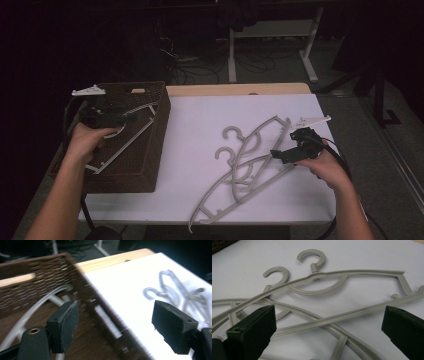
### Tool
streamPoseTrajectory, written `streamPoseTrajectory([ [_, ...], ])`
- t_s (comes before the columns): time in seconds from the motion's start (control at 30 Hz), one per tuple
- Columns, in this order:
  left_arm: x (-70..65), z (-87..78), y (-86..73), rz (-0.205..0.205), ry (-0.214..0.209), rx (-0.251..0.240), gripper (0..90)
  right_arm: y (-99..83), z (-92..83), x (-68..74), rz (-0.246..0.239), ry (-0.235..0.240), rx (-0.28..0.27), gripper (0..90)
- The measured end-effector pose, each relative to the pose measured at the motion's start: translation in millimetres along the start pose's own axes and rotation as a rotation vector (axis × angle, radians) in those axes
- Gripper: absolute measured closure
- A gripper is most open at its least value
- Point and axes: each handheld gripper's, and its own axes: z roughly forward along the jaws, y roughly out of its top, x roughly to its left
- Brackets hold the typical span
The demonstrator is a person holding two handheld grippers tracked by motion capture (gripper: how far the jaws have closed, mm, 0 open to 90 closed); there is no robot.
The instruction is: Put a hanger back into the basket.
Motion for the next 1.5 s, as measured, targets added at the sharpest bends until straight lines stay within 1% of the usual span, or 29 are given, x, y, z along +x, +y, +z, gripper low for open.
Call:
streamPoseTrajectory([
  [0.07,-15.2,8.3,4.5,0.018,-0.022,0.0,20.5,-0.8,2.1,1.0,0.004,0.001,0.006,0.0],
  [0.1,-22.6,12.6,6.6,0.031,-0.036,0.008,20.5,-1.3,3.1,1.2,0.003,0.001,0.01,0.0],
  [0.13,-28.4,16.2,8.0,0.037,-0.045,0.011,20.5,-1.8,3.8,1.5,0.003,-0.003,0.013,0.0],
  [0.17,-38.1,21.9,10.1,0.047,-0.058,0.012,20.4,-2.2,4.3,1.4,0.003,-0.003,0.014,0.0],
  [0.23,-51.7,30.5,12.2,0.059,-0.078,0.017,20.4,-3.6,5.3,0.8,0.008,-0.003,0.019,0.0],
  [0.3,-68.3,43.3,13.1,0.069,-0.11,0.015,20.4,-5.0,6.1,-0.1,0.015,-0.001,0.021,0.0],
  [0.37,-80.8,54.6,12.6,0.079,-0.125,0.024,20.4,-6.1,7.0,-0.4,0.016,-0.004,0.023,0.0],
  [0.4,-87.5,61.2,11.9,0.087,-0.14,0.032,20.4,-6.5,7.2,-0.4,0.019,-0.003,0.024,0.0],
  [0.47,-102.9,77.1,9.9,0.103,-0.171,0.051,20.4,-7.6,7.5,-0.2,0.022,0.0,0.025,0.0],
  [0.57,-121.6,99.8,5.8,0.122,-0.196,0.074,20.4,-9.0,8.0,-0.5,0.026,-0.005,0.025,0.0],
  [0.63,-131.1,114.9,2.3,0.128,-0.214,0.092,20.5,-11.3,7.5,0.3,0.029,-0.007,0.026,0.0],
  [0.73,-146.6,144.5,-5.5,0.147,-0.239,0.136,21.4,-16.4,6.8,0.9,0.032,-0.007,0.03,0.0],
  [0.77,-151.2,153.4,-8.1,0.157,-0.237,0.148,21.8,-18.3,6.5,0.5,0.035,-0.009,0.032,0.0],
  [0.83,-157.7,168.5,-12.9,0.162,-0.248,0.165,22.6,-19.5,5.9,-1.5,0.041,-0.017,0.031,0.0],
  [0.87,-162.3,180.8,-17.4,0.164,-0.251,0.183,23.1,-19.5,5.6,-2.1,0.046,-0.019,0.027,0.0],
  [0.9,-163.7,184.8,-18.9,0.164,-0.252,0.187,23.5,-19.7,4.9,-3.0,0.049,-0.021,0.021,0.0],
  [0.97,-168.8,201.0,-25.0,0.161,-0.261,0.209,25.3,-19.6,4.2,-3.6,0.046,-0.025,0.016,0.0],
  [1.03,-173.4,211.8,-28.6,0.177,-0.251,0.229,26.3,-19.4,3.7,-4.4,0.047,-0.021,0.009,0.0],
  [1.1,-178.7,222.4,-32.2,0.181,-0.259,0.245,28.4,-19.3,3.4,-5.4,0.048,-0.023,0.007,0.0],
  [1.23,-189.1,238.9,-37.2,0.228,-0.243,0.279,30.4,-19.8,1.7,-8.2,0.056,-0.022,0.0,0.0],
  [1.43,-198.3,254.4,-42.6,0.259,-0.21,0.309,34.7,-20.3,0.1,-9.4,0.062,-0.022,-0.007,0.0],
  [1.5,-200.4,258.6,-45.6,0.275,-0.189,0.324,36.3,-20.0,0.5,-9.1,0.058,-0.022,-0.007,0.0],
])
